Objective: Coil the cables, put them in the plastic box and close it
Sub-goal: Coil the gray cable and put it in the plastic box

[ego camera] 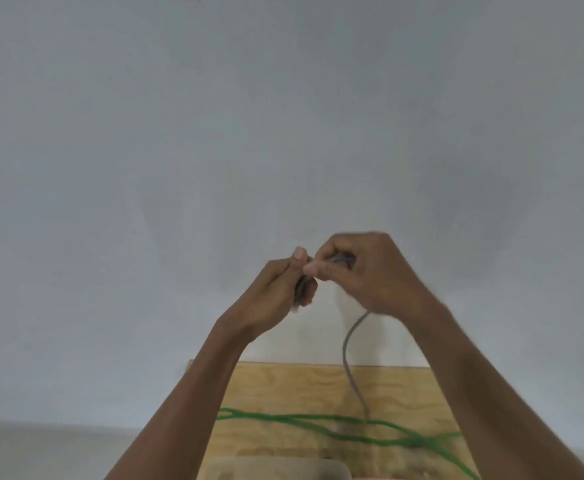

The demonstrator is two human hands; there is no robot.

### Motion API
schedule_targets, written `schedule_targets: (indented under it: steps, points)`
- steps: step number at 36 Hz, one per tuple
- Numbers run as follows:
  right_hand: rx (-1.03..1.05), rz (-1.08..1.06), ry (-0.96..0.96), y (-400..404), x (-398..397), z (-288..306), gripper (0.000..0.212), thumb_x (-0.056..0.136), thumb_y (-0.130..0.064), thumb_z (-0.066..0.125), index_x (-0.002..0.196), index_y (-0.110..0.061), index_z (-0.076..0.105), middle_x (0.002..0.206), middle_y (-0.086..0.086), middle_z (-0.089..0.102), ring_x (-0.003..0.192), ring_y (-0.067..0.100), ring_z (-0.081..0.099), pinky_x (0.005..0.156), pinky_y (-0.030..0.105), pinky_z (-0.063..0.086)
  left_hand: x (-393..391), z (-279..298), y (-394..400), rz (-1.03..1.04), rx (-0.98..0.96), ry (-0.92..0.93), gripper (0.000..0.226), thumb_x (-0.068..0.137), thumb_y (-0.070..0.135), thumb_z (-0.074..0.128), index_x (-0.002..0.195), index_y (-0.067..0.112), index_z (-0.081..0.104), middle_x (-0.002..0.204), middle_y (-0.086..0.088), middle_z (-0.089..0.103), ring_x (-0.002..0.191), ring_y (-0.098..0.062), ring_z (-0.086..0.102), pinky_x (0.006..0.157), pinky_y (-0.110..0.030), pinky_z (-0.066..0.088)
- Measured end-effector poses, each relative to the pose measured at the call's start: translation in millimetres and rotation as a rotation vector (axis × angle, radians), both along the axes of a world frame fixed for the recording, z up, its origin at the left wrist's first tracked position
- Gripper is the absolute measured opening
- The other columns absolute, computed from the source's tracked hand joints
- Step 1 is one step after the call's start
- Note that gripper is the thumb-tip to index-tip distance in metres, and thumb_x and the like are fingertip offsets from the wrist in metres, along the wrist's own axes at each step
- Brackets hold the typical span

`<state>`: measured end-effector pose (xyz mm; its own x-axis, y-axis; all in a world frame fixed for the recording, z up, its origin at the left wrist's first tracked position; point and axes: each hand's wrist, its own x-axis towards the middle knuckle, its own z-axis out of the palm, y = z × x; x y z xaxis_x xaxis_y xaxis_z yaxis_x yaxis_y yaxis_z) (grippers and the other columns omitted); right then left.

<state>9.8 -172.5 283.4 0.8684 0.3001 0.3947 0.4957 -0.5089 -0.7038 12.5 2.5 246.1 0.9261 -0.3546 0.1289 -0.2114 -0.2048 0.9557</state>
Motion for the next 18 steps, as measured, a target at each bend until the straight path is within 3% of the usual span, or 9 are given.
schedule_targets:
  steps: [4,8,10,12,15,18]
  points:
    - [0.247,0.039,0.036,-11,26,16,0.018,0.073,-0.02,0.085,0.077,-0.006,0.075,0.076,0.008,0.075,0.073,0.024,0.072,0.077,0.034,0.058,-11,-1,-16,-0.112,-0.185,0.221,0.078,0.098,0.066,0.021,0.096,0.008,0.073,0.072,-0.006,0.058,0.071,-0.02,0.055,0.08,-0.042,0.047]
    - [0.493,0.033,0.184,-12,41,-3,0.017,0.076,-0.018,0.082,0.076,-0.003,0.073,0.068,0.005,0.071,0.062,0.012,0.064,0.06,0.021,0.051,-20,8,-31,-0.195,-0.37,0.247,0.064,0.101,0.053,0.028,0.1,0.003,0.069,0.069,-0.005,0.054,0.065,-0.018,0.05,0.078,-0.037,0.047]
    - [0.6,0.067,0.308,-7,36,-27,0.016,0.085,-0.018,0.074,0.072,-0.008,0.073,0.059,0.004,0.067,0.05,0.013,0.061,0.048,0.021,0.047,-20,13,-32,-0.193,-0.455,0.222,0.059,0.103,0.045,0.031,0.102,0.0,0.068,0.069,-0.007,0.052,0.064,-0.018,0.05,0.078,-0.037,0.047]
    - [0.693,0.109,0.418,3,20,-50,0.037,0.091,-0.009,0.059,0.057,-0.021,0.068,0.046,-0.003,0.057,0.038,0.011,0.052,0.04,0.019,0.039,-17,16,-32,-0.164,-0.484,0.178,0.054,0.105,0.038,0.032,0.105,-0.003,0.068,0.07,-0.008,0.052,0.066,-0.018,0.05,0.08,-0.039,0.045]
    - [0.62,0.063,0.402,18,-4,-75,0.061,0.1,-0.002,0.046,0.048,-0.032,0.056,0.044,-0.012,0.042,0.04,0.006,0.033,0.043,0.019,0.028,-10,21,-28,-0.117,-0.517,0.15,0.048,0.103,0.036,0.038,0.109,-0.002,0.067,0.072,-0.007,0.053,0.067,-0.017,0.052,0.077,-0.033,0.05]
    - [0.518,-0.021,0.333,31,-17,-84,0.042,0.102,-0.022,0.053,0.063,-0.032,0.063,0.047,-0.01,0.043,0.041,0.009,0.032,0.045,0.022,0.029,-2,27,-23,-0.057,-0.458,0.084,0.046,0.1,0.038,0.041,0.111,0.001,0.067,0.073,-0.003,0.055,0.07,-0.016,0.053,0.079,-0.031,0.051]
